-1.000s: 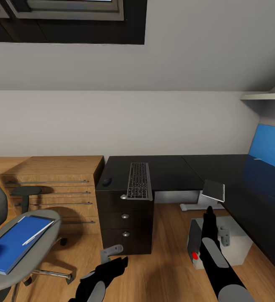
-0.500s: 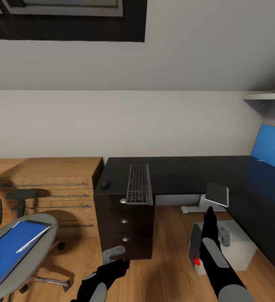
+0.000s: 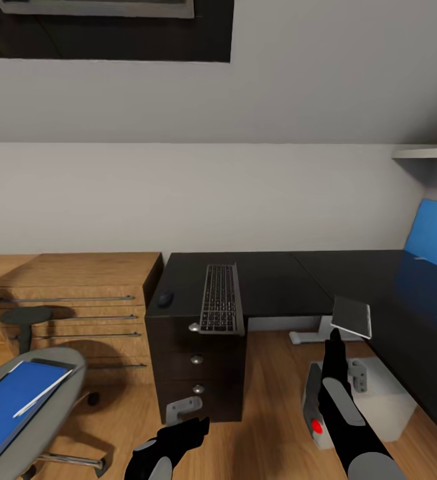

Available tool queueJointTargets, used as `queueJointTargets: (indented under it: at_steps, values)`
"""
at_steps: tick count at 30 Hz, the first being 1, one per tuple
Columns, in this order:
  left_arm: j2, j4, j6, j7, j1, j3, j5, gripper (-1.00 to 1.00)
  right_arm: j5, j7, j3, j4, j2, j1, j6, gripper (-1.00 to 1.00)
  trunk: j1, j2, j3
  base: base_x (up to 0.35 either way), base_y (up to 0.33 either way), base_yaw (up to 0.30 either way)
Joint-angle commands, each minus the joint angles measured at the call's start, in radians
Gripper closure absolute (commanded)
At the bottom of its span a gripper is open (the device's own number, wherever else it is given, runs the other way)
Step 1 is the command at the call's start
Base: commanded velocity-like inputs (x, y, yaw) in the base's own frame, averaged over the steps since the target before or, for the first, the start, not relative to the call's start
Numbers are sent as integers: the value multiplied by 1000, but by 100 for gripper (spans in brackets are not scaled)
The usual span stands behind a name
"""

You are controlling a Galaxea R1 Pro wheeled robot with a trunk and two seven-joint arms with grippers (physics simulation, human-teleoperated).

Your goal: In the bedroom, organize the workspace by keeping the computer under the desk, ensuring the monitor is on the desk, placing the keyboard on the desk next to the monitor, placing the mouse on the desk next to the keyboard, moving the folder from the swivel chair onto the desk next to the mouse, stacking the notebook on top of the folder with the pen on top of the notebook, and positioning the swivel chair next to the desk.

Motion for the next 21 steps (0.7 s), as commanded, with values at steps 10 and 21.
queueJointTargets:
  at_steps: [10, 21]
  values:
    - [0, 1, 1, 8, -1, -12, 11, -100, -9, 6, -8, 0, -2, -1, -2, -100, 0, 0, -1, 38, 0, 0]
    - [-1, 14, 1, 7, 0, -30, 11, -100, -9, 2, -40, -1, -21, -1, -1, -100, 0, 0, -1, 80, 0, 0]
